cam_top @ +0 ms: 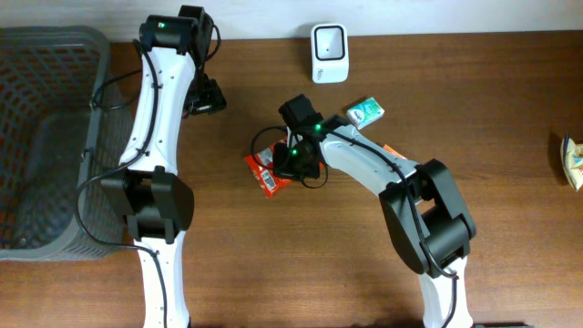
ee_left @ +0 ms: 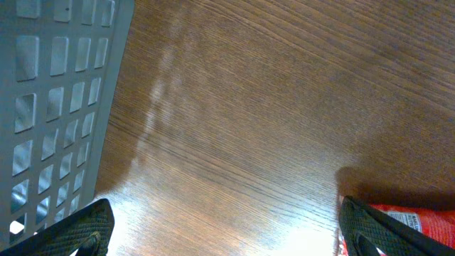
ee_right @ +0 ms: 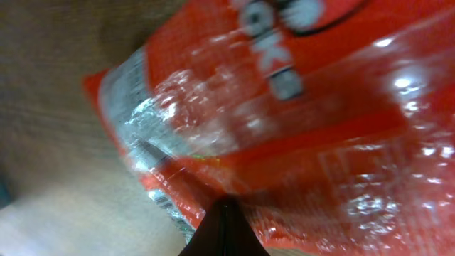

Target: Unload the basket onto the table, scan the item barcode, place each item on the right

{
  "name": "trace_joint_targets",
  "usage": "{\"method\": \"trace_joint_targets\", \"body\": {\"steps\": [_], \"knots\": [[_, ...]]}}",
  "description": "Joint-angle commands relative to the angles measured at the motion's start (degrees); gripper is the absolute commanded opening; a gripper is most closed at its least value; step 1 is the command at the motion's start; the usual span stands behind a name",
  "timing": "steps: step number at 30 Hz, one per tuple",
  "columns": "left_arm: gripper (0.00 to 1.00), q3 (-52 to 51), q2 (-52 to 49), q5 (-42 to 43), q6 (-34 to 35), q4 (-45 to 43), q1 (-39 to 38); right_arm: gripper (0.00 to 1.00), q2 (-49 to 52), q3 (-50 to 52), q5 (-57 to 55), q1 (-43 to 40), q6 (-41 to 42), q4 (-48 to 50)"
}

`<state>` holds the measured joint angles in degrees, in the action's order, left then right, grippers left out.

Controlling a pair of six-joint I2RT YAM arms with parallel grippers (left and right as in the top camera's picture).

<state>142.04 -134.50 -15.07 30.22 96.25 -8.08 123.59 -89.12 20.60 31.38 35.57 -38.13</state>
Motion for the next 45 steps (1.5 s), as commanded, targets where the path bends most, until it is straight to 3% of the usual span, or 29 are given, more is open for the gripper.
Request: {"method": "trace_joint_targets", "body": {"steps": [1, 8, 10, 14, 21, 26, 28, 30, 31, 32, 33, 36, 39, 45], "knots": [[0.99, -0.4, 0.4, -0.8, -0.3, 0.1, 0.0, 0.04, -0.3, 2.9, -12.2, -2.7, 0.9, -1.5], [0.99, -1.4, 0.4, 3.7, -0.3, -0.2, 0.0, 0.04, -1.8, -1.1, -15.1, -14.8, -4.0, -14.5], [0.99, -2.9, 0.3, 5.7, -0.3, -1.8, -0.2, 0.04, -3.7, -4.7, -6.8, -16.1, -12.7, -18.4], [0.99, -6.6, 0.3, 7.0, -0.4, -4.7, -1.4, 0.04, -3.8, -7.1, 4.9, -15.0, -12.8, -14.0], [0.99, -9.4, 0.3, 7.0, -2.4, -6.1, -4.5, 0.04, 3.4, -6.0, 1.4, -10.6, -7.5, -7.8], [0.99, -11.3, 0.3, 11.3, -6.0, -7.3, -5.0, 0.04, 2.6, -8.6, -10.2, -13.9, -10.4, -18.6], [0.99, -12.3, 0.3, 18.2, -13.0, -10.7, -5.0, 0.04, 0.4, -14.3, -10.8, -15.8, -14.9, -26.2], [0.99, -12.8, 0.3, 21.4, -15.9, -11.8, -5.1, 0.13, -0.5, -19.8, -10.8, -17.4, -16.4, -31.8], [0.99, -13.7, 0.3, 24.4, -18.5, -12.7, -5.2, 0.42, -0.5, -25.7, -10.8, -19.3, -17.4, -37.2], [0.99, -14.5, 0.3, 27.7, -21.3, -13.2, -5.3, 0.84, -0.5, -29.1, -10.8, -20.9, -17.4, -40.0], [0.99, -15.8, 0.3, 30.1, -22.8, -14.0, -5.3, 0.99, -0.5, -31.7, -10.8, -22.7, -17.4, -42.1], [0.99, -20.0, 0.3, 32.3, -23.1, -16.9, -5.3, 0.98, -0.5, -33.2, -10.8, -28.3, -17.4, -43.4], [0.99, -25.7, 0.3, 43.5, -30.1, -21.4, -5.3, 0.98, -0.4, -33.1, -12.7, -34.5, -17.4, -43.7], [0.99, -36.3, 0.3, 60.7, -30.0, -36.6, -6.8, 0.98, -0.4, -33.0, -12.3, -39.3, -17.4, -46.6]]}}
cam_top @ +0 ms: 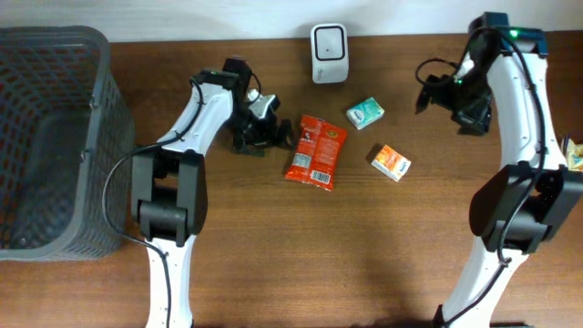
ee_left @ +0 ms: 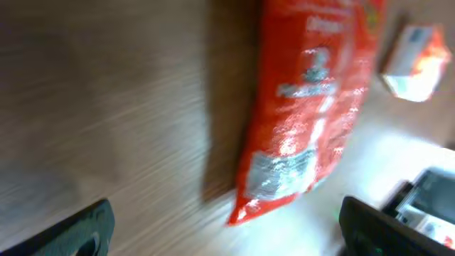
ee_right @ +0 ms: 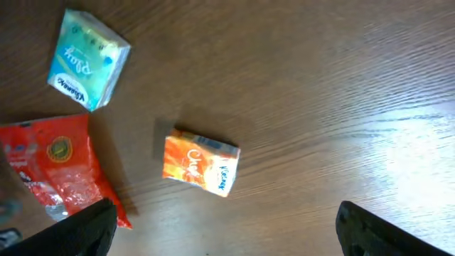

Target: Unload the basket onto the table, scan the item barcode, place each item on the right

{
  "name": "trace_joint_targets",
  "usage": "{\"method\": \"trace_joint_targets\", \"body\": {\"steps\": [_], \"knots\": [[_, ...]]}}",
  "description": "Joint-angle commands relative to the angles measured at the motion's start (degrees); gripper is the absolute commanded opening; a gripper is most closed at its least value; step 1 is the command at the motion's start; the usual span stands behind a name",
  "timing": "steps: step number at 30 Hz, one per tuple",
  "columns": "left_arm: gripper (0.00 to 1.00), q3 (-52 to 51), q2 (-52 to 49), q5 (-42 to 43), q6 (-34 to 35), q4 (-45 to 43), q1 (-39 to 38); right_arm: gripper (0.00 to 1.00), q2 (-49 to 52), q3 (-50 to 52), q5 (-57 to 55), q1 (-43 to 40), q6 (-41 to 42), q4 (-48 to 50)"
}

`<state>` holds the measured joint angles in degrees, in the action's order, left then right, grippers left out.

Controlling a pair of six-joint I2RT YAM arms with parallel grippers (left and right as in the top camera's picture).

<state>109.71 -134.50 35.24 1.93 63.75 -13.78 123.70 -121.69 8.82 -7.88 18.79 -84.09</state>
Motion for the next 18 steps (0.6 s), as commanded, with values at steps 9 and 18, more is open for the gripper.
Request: {"method": "trace_joint_targets", "body": {"steps": [9, 18], "knots": [[0.84, -13.1, 0.1, 16.9, -1.1, -17.0, -5.1, 0.98, -0.5, -0.5, -0.5, 0.0, -2.5, -2.2], [0.00, -11.4, 0.3, 4.3, 4.9, -15.9, -5.8, 0.99, -0.5, -0.4, -0.5, 0.0, -4.0, -3.6]]}}
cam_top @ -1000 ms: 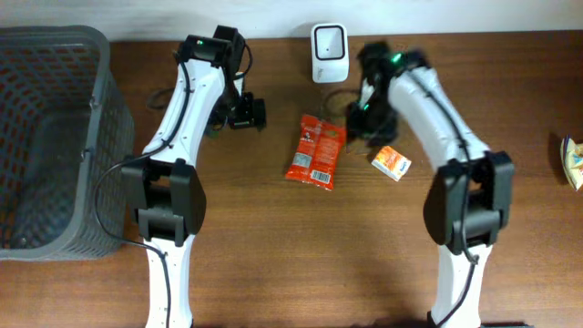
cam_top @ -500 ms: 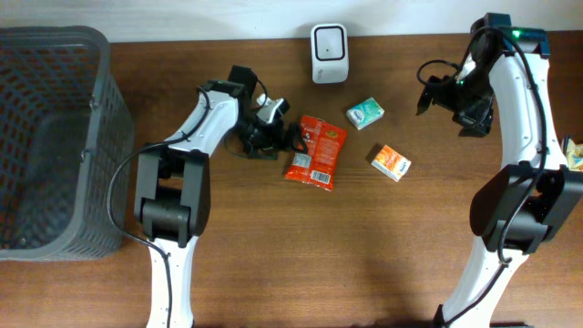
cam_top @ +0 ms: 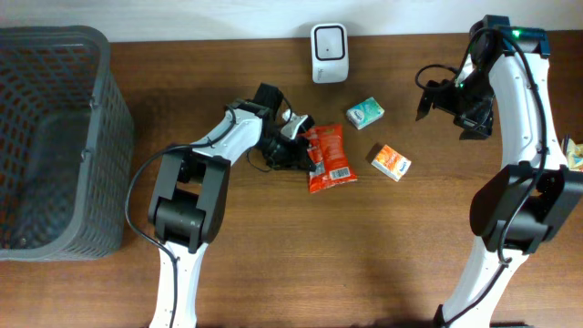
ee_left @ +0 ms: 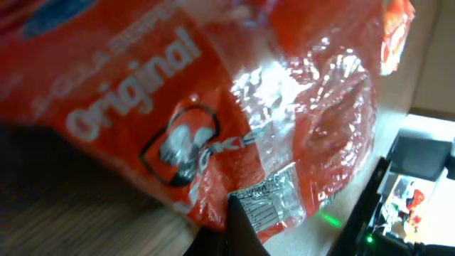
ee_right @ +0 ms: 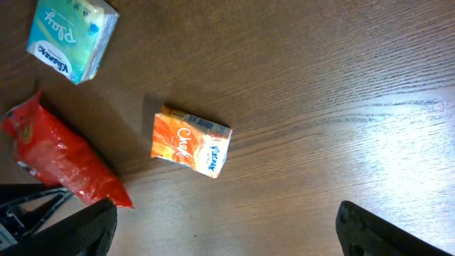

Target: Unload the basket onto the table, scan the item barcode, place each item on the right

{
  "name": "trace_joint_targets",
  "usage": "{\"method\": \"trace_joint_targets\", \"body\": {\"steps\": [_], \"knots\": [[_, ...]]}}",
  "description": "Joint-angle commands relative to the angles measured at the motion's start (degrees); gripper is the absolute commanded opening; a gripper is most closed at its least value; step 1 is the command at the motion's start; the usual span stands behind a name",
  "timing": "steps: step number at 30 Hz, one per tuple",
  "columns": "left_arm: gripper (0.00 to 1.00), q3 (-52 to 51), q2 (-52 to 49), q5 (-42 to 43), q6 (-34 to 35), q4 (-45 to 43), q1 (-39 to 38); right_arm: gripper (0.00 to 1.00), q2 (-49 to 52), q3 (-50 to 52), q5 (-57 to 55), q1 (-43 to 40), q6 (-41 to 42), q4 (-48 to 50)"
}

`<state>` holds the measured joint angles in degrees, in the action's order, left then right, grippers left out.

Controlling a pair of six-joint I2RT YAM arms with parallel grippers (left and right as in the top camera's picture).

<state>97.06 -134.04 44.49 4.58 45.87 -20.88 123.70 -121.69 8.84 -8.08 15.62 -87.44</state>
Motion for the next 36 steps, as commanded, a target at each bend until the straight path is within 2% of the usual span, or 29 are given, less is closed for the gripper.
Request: {"method": "trace_joint_targets", "body": {"steps": [1, 3, 5, 6, 9, 10, 12, 14, 19, 20, 22, 29, 30, 31, 33, 36], "knots": [[0.00, 4.6, -0.1, -5.7, 2.2, 5.4, 2.1, 0.99, -0.5, -0.4, -0.5, 0.2, -0.9, -0.3], [0.00, 11.0, 0.8, -12.6, 2.2, 12.2, 2.9, 0.99, -0.5, -0.4, -0.5, 0.2, -0.9, -0.3], [0.00, 19.1, 2.1, -25.2, 2.3, 19.9, 2.8, 0.99, -0.5, -0.4, -0.5, 0.2, -0.9, -0.3], [0.00, 26.2, 3.4, -37.2, 2.3, 25.9, 2.5, 0.99, -0.5, -0.4, -0.5, 0.2, -0.9, -0.2], [0.00, 35.2, 4.1, -54.9, 2.3, 33.2, 1.1, 0.99, -0.5, -0.4, -0.5, 0.2, -0.9, -0.2], [0.00, 36.4, 4.1, -60.7, 2.3, 34.6, 0.3, 0.98, -0.5, -0.4, -0.5, 0.2, -0.9, -0.2], [0.00, 35.8, 3.9, -77.4, 3.9, 37.0, -2.7, 0.99, -0.5, -0.4, -0.5, 0.2, -0.9, -0.2], [0.00, 34.3, 3.9, -83.1, 5.0, 38.1, -4.2, 0.99, -0.5, -0.4, -0.5, 0.2, -0.9, -0.2], [0.00, 24.3, 3.9, -82.8, 5.3, 34.5, -8.0, 0.99, -0.5, -0.4, -0.5, 0.2, -0.8, -0.2], [0.00, 22.5, 3.9, -82.8, 6.4, 33.5, -8.8, 0.99, -0.5, -0.4, -0.5, 0.2, -0.8, -0.2], [0.00, 17.5, 3.9, -82.7, 12.9, 31.5, -11.7, 0.99, -0.5, -0.4, -0.5, 0.2, -0.8, -0.2], [0.04, 16.1, 3.9, -66.9, 13.7, 27.4, -22.7, 0.98, -0.5, -0.4, -0.5, 0.2, -0.8, -0.3], [0.09, 16.1, 3.9, -64.5, 13.7, 27.0, -24.0, 0.98, -0.5, -0.4, -0.5, 0.2, -0.8, -0.3], [0.28, 16.1, 3.9, -62.9, 13.7, 26.9, -24.5, 0.99, -0.5, -0.4, -0.5, 0.2, -0.8, -0.3], [0.79, 16.5, 3.9, -60.2, 13.7, 27.0, -25.2, 0.99, -0.5, -0.4, -0.3, 0.2, -0.8, -0.3], [0.89, 23.0, 3.9, -57.6, 13.9, 31.3, -23.2, 0.99, -0.5, -0.4, 3.3, 0.2, -0.9, -0.4]]}}
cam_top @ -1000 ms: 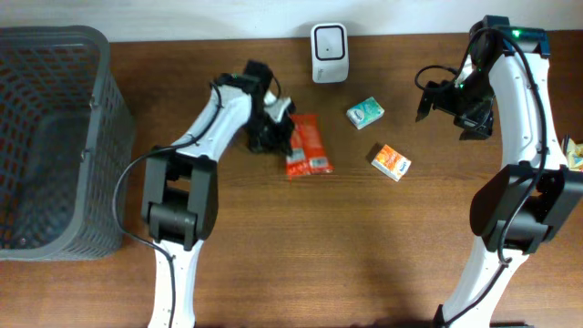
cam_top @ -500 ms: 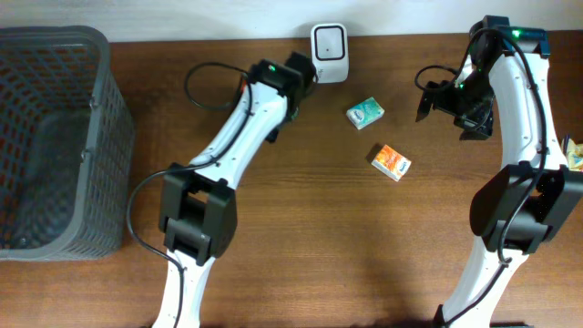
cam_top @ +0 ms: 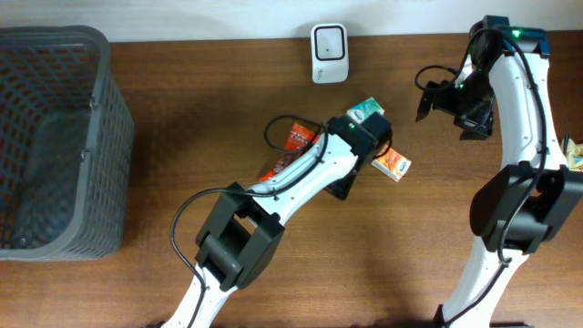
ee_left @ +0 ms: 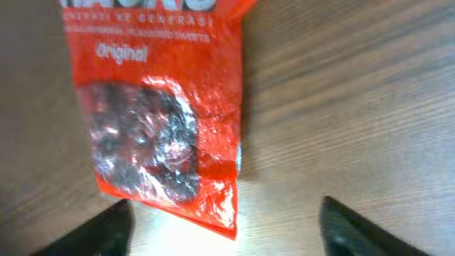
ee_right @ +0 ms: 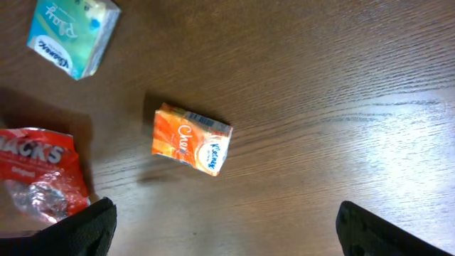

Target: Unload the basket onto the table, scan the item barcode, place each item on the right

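A red snack bag (ee_left: 156,107) lies flat on the wooden table, front side up with the word "Original" showing. My left gripper (ee_left: 227,235) stands open just short of its near edge, with nothing between the fingers. In the overhead view the bag (cam_top: 293,146) is partly hidden under my left arm, below the white scanner (cam_top: 328,41) at the back edge. My right gripper (ee_right: 224,235) hangs open high over the table at the far right, and holds nothing.
A green tissue pack (cam_top: 367,111) and an orange carton (cam_top: 392,164) lie right of the bag. A grey mesh basket (cam_top: 55,137) stands at the left edge. Another packet (cam_top: 574,159) lies at the far right edge.
My left gripper was shut on the red bag's edge; now it is open and further right. The bag lies loose on the table, shifted left under my arm. The right arm has not moved.
My right gripper was first shut on the red bag at mid-table while the left one was near the basket. Then the bag lay below the scanner, the right arm far right, the left gripper open beside the bag. The left gripper then held the bag, and now it lies free.
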{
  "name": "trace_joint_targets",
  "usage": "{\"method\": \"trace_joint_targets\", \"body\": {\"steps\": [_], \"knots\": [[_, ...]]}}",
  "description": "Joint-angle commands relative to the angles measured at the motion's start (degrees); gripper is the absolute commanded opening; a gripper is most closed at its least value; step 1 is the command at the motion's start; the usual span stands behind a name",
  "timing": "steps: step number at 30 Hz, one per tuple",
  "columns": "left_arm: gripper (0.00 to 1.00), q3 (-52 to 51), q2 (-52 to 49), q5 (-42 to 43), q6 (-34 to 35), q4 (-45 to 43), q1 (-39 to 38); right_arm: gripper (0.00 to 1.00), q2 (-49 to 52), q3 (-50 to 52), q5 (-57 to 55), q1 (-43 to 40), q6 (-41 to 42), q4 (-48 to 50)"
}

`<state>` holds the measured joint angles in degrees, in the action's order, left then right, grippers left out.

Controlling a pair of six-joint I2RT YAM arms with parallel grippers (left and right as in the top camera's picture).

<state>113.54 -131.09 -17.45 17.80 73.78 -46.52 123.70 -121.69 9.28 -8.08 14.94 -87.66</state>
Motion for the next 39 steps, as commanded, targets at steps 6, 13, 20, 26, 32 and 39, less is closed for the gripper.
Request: {"method": "trace_joint_targets", "body": {"steps": [6, 13, 20, 26, 32, 39], "knots": [[0.99, 30.6, 1.0, 5.4, 2.1, 13.4, 20.2, 0.86, -0.5, -0.3, 15.8, 7.5, -4.2, -0.8], [0.99, 26.5, 0.6, 5.7, 6.2, 14.4, 36.1, 0.86, 1.2, -0.3, 2.5, 29.5, 28.9, 8.8], [0.99, 20.9, 0.6, 5.7, 6.6, 15.9, 42.0, 0.82, 7.2, -0.3, -7.5, 39.9, 41.1, 12.7], [0.99, 20.5, 0.6, 5.7, 6.6, 16.8, 42.1, 0.78, 13.0, -0.3, -8.3, 40.0, 41.1, 13.5], [0.99, 20.5, 0.6, 5.7, 6.6, 16.7, 42.1, 0.63, 15.8, -0.2, -8.3, 40.0, 41.1, 13.2], [0.99, 20.5, 0.6, 5.8, 6.6, 16.6, 42.1, 0.60, 15.8, 7.1, -9.5, 40.0, 41.0, 17.2]]}}
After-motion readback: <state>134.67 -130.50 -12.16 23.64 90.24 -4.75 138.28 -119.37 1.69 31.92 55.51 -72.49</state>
